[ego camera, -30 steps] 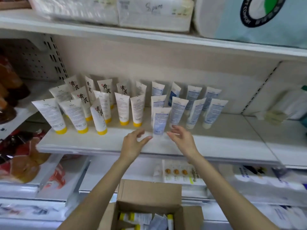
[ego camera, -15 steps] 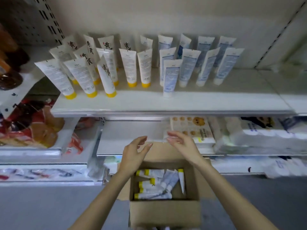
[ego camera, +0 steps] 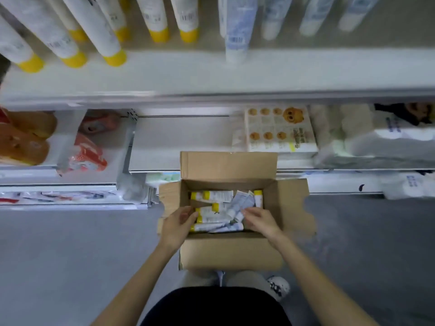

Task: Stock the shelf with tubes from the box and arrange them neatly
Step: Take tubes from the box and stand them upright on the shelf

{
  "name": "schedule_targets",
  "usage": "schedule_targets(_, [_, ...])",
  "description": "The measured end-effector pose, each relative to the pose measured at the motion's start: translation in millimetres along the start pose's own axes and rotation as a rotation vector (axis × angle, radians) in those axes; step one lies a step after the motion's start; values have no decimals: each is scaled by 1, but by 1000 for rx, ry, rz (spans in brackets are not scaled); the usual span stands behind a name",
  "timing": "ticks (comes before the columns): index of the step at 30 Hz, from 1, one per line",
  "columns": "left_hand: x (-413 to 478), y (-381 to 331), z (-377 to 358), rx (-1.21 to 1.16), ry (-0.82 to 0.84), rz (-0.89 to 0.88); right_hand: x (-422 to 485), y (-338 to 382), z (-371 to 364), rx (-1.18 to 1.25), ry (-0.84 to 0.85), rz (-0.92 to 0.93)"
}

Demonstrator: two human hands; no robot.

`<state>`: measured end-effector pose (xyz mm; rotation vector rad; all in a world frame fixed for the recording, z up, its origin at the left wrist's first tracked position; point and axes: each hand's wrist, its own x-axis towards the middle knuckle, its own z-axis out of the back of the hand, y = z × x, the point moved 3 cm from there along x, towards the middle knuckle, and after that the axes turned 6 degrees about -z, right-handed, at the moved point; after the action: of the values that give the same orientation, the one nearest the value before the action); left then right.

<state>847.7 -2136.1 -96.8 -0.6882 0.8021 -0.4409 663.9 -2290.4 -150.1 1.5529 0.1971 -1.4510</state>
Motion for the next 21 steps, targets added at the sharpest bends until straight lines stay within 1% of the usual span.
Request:
schedule_targets(5, [17,34,-41,25,87,103,34,-39,-7,195,28,-192])
schedule_targets(10, [43,56,-78,72,124,142,67,-59,-9,380,40,-270])
schedule_targets(15, [74,78,-109,83,166,209,103,-74,-13,429,67,-298])
schedule_targets(21, [115,120,-151,15,217,294,153,-87,-24,389,20,-344])
